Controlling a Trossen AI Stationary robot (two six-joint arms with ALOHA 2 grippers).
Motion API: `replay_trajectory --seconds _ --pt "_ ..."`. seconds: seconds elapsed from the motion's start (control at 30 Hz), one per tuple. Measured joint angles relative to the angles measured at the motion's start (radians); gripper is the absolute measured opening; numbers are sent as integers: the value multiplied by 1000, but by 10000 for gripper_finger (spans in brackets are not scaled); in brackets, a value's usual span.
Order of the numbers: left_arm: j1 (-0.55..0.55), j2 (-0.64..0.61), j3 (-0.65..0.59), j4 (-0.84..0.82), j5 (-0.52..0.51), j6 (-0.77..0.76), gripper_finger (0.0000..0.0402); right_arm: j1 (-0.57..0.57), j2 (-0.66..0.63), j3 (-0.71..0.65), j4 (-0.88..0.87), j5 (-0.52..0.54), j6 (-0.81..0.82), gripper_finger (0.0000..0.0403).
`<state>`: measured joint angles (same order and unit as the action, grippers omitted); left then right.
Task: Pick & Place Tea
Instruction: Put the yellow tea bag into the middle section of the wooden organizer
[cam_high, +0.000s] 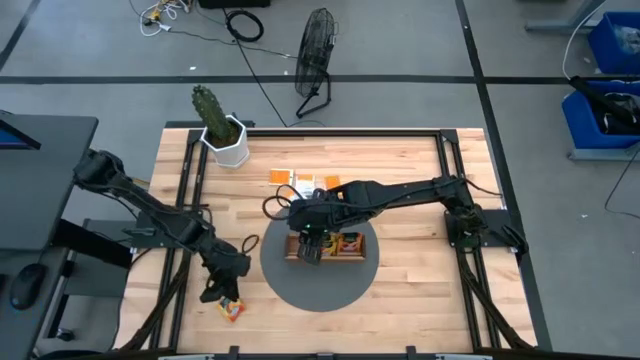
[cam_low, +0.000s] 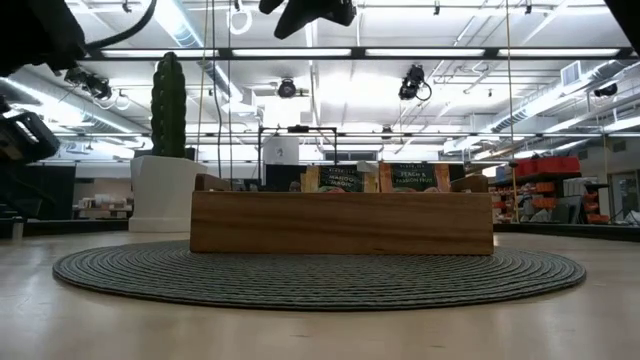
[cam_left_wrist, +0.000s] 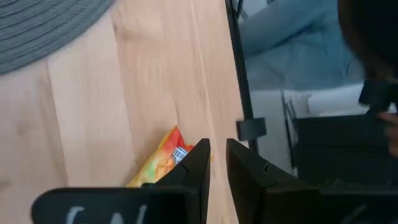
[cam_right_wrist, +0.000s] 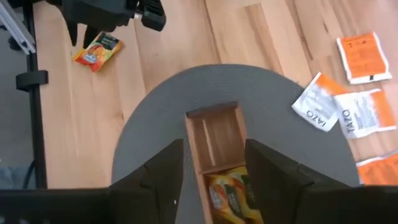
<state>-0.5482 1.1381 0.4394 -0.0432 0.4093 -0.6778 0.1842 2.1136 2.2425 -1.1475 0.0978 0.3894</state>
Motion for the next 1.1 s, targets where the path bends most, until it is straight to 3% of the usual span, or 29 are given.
replay_trajectory --seconds 0.27,0.53,0.73,1.1 --pt "4 124 40 -26 63 183 100 25 0 0 -19 0 76 178" --pt "7 230 109 -29 -10 325 170 42 0 0 -52 26 117 178" --pt "8 336 113 -38 82 360 162 48 0 0 -55 26 127 178" --pt "6 369 113 -41 82 423 141 48 0 0 -66 37 127 178"
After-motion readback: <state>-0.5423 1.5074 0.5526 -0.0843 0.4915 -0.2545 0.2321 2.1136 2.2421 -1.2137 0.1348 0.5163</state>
